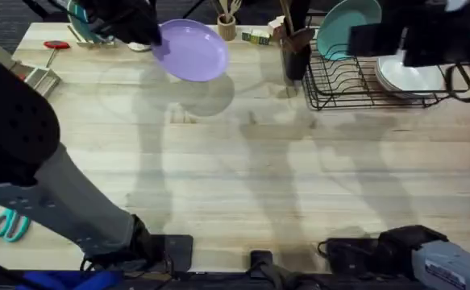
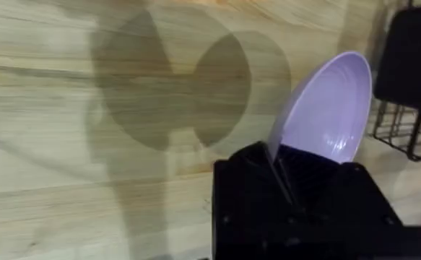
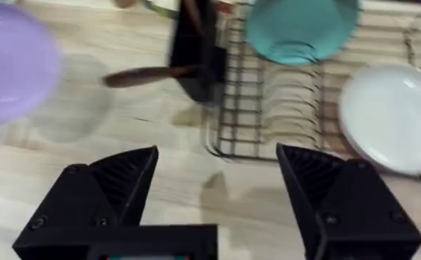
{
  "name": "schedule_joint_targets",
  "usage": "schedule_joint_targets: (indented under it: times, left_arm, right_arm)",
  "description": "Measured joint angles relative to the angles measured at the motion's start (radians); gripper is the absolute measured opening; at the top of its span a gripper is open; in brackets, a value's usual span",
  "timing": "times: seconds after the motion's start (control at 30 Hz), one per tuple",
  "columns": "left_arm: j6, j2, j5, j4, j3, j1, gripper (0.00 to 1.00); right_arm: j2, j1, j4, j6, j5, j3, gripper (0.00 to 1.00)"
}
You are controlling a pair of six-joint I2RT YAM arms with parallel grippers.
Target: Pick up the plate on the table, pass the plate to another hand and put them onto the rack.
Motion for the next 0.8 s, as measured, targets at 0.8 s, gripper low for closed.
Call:
schedule_joint_targets:
  times: [0.8]
  left_arm:
    - [0.012, -0.048, 0.098, -0.157, 0.000, -0.170, 0.041]
  right_arm:
    - [0.015, 0.392, 0.120, 0.059, -0.052, 0.000, 0.996]
